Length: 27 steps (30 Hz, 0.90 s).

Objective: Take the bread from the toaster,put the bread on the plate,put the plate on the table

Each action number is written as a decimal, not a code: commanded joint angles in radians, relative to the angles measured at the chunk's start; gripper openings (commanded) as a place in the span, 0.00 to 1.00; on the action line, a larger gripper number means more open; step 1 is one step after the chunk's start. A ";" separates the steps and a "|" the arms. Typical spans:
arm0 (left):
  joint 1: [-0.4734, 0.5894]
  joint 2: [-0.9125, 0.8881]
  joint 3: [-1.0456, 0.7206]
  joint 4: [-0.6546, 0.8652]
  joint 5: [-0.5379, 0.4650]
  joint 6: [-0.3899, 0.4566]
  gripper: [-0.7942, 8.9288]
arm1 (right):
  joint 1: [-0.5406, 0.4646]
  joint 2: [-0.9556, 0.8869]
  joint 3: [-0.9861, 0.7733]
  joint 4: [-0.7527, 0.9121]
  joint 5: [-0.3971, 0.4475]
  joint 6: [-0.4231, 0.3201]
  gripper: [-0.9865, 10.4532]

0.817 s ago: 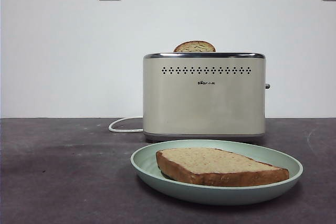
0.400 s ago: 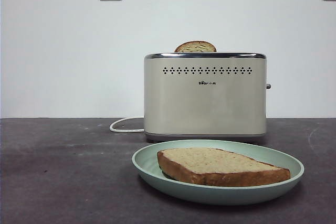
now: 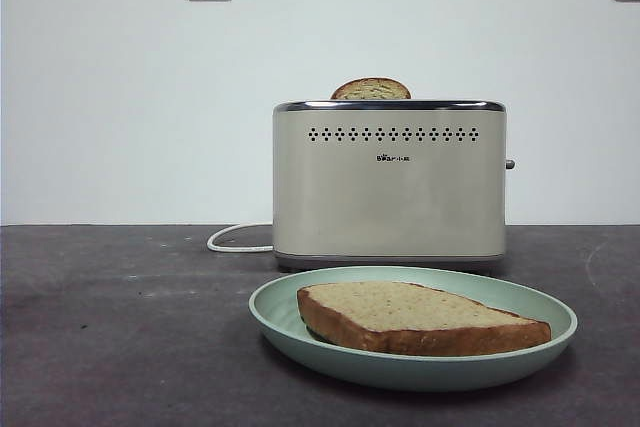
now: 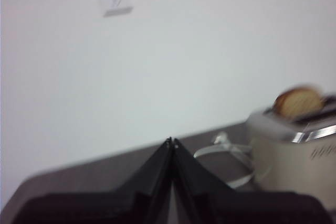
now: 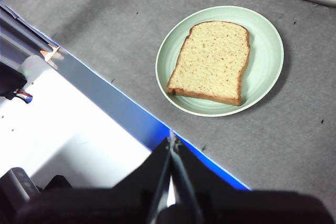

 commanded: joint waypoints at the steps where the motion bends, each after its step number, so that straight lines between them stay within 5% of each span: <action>1: 0.032 -0.070 -0.133 0.014 -0.006 -0.005 0.08 | 0.002 -0.001 -0.009 0.005 0.003 0.006 0.09; 13: 0.073 -0.253 -0.423 0.019 -0.046 -0.122 0.08 | 0.002 -0.001 -0.009 0.005 0.003 0.006 0.09; 27: 0.072 -0.253 -0.433 -0.084 -0.073 -0.123 0.08 | 0.002 -0.001 -0.009 0.005 0.003 0.006 0.09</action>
